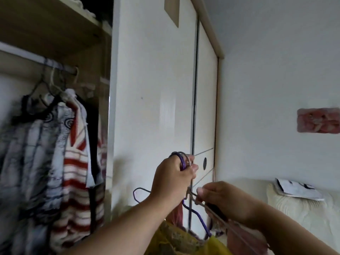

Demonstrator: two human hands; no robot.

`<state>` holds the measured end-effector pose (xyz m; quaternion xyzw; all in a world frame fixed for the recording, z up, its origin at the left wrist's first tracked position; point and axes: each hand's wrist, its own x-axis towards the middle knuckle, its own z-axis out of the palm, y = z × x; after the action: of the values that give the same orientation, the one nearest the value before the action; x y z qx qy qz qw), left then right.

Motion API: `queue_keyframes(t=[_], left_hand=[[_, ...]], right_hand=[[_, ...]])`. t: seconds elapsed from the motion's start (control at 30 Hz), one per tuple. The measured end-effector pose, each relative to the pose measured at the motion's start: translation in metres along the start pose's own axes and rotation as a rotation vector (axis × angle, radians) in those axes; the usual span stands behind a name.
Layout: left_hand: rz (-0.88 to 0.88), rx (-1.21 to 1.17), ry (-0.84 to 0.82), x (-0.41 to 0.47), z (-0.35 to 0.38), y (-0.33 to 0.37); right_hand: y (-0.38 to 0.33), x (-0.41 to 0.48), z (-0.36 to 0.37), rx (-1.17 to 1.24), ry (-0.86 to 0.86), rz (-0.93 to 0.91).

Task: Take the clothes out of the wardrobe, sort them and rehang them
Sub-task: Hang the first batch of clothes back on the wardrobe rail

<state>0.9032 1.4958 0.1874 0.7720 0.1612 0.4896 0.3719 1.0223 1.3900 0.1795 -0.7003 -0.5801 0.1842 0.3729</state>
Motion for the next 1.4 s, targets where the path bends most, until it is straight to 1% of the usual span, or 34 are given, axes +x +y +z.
queue_keyframes(t=[0.1,0.17,0.23,0.3,0.37,0.47,0.6,0.77,0.83,0.97,1.03,1.1,1.2,1.3,1.4], left_hand=[[-0.019,-0.071,0.088,0.001,-0.03,0.011],[-0.014,-0.095,0.133,0.003,-0.047,0.02],[-0.003,-0.084,0.143,0.002,-0.056,0.028],[0.042,-0.058,0.171,0.001,-0.066,0.037],[0.107,-0.011,0.188,0.002,-0.068,0.049],[0.187,0.07,0.223,0.007,-0.066,0.07],[0.204,0.063,0.253,0.015,-0.062,0.088],[0.245,0.081,0.331,0.025,-0.06,0.101],[0.273,0.118,0.363,0.03,-0.058,0.107],[0.32,0.116,0.39,0.034,-0.044,0.12],[0.344,0.169,0.401,0.035,-0.032,0.126],[0.367,0.229,0.41,0.035,-0.023,0.13],[0.383,0.269,0.421,0.039,-0.024,0.133],[0.373,0.234,0.419,0.044,-0.04,0.133],[0.339,0.177,0.401,0.049,-0.064,0.127]], right_hand=[[-0.032,0.013,0.009,0.088,-0.107,-0.102],[-0.05,0.024,0.011,0.064,-0.159,-0.17],[-0.064,0.03,0.005,0.026,-0.247,-0.203],[-0.081,0.038,-0.004,0.008,-0.368,-0.231],[-0.093,0.042,-0.015,0.003,-0.451,-0.248],[-0.105,0.045,-0.025,0.022,-0.512,-0.293],[-0.118,0.043,-0.033,-0.016,-0.463,-0.354],[-0.138,0.036,-0.043,-0.067,-0.481,-0.395],[-0.146,0.033,-0.049,-0.114,-0.482,-0.39],[-0.151,0.023,-0.067,-0.207,-0.455,-0.354],[-0.149,0.017,-0.075,-0.247,-0.439,-0.337],[-0.146,0.012,-0.081,-0.245,-0.416,-0.33],[-0.145,0.012,-0.081,-0.213,-0.368,-0.384],[-0.147,0.021,-0.073,-0.146,-0.297,-0.459],[-0.145,0.035,-0.06,-0.087,-0.279,-0.486]])
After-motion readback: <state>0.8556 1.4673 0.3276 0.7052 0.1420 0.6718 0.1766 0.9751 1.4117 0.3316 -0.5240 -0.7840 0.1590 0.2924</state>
